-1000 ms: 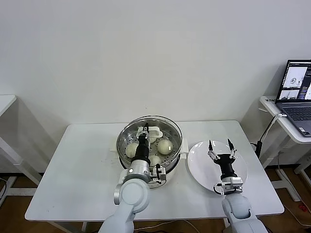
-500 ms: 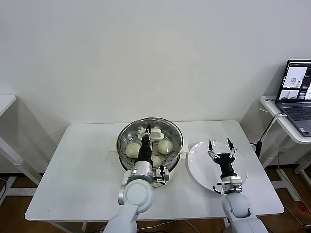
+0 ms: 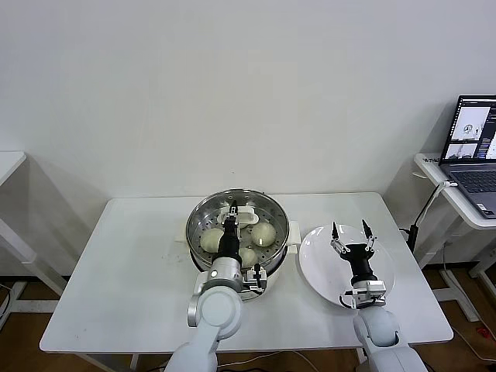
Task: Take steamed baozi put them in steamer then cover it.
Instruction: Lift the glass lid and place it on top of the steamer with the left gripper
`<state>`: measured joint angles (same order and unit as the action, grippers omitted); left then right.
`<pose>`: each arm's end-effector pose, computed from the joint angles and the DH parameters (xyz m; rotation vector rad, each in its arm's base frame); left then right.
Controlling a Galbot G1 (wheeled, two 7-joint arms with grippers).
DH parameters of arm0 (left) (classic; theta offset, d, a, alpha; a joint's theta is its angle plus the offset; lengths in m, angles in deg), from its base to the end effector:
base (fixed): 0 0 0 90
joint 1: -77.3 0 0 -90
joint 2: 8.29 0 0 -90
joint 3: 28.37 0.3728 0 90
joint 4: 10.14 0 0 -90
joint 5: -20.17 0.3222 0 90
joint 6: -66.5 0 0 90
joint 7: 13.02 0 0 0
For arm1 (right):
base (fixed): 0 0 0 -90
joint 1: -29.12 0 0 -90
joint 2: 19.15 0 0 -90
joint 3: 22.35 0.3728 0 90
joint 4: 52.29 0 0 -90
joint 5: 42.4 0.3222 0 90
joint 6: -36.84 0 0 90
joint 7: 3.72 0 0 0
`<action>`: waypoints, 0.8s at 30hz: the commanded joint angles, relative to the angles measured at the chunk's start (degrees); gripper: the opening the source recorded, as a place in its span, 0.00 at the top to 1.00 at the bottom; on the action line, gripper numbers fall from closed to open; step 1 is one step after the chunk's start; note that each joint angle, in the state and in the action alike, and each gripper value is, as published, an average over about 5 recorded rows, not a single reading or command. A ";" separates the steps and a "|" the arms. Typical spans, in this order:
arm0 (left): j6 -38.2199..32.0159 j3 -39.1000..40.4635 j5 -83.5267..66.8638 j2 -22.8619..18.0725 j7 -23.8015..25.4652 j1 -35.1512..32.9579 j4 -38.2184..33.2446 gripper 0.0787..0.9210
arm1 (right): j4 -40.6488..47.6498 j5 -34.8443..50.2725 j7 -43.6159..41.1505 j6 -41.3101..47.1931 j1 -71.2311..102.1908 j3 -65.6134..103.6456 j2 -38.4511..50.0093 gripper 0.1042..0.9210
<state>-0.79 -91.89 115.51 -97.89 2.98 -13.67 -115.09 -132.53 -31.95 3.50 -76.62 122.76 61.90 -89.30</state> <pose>0.2737 -0.1368 -0.2953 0.0842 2.2141 2.1919 0.2891 -0.1152 -0.4321 0.0514 2.9697 -0.2160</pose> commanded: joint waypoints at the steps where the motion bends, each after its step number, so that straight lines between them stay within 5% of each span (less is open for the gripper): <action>1: -0.11 -0.11 0.55 -0.27 -0.28 -0.10 0.56 0.87 | 0.00 -0.03 0.05 -0.02 -0.02 -0.01 0.01 0.12; 24: -0.74 -1.22 1.00 -0.76 -1.09 -0.72 1.10 0.87 | 0.03 -0.22 0.03 -0.18 -0.06 -0.03 -0.01 0.12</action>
<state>-1.60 -93.13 116.62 -98.61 1.94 -14.06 -113.73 -132.39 -32.13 3.51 -76.77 122.65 61.87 -89.35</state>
